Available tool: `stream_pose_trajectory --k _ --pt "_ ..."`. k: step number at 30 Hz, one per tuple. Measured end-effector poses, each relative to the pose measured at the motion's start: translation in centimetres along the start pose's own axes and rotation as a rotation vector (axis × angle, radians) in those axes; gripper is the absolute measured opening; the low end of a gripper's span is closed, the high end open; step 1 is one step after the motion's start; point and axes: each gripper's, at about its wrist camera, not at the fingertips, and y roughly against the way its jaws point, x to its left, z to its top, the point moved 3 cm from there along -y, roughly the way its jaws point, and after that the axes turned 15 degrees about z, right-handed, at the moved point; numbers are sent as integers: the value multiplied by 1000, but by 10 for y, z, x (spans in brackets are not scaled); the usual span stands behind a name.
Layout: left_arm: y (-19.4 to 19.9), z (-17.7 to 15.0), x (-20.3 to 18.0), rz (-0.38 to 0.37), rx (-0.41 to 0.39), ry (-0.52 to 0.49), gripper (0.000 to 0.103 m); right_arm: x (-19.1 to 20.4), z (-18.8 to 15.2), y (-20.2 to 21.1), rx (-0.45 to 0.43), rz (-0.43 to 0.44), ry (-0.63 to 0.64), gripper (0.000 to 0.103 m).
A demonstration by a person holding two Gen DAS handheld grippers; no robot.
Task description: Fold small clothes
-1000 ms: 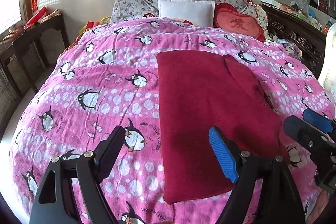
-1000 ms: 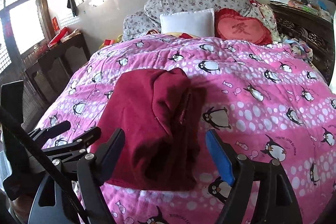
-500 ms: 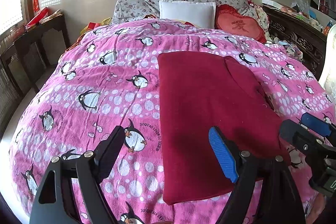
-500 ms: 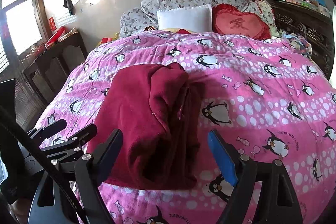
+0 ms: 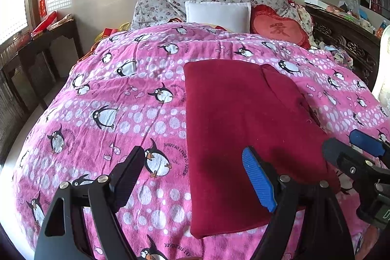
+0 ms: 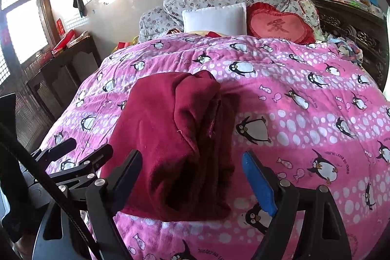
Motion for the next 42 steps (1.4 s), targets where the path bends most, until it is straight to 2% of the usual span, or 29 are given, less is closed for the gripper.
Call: stream_pose_trajectory --k 42 --pt "-7 -4 -3 0 20 4 82 -2 -1 -10 34 4 -17 89"
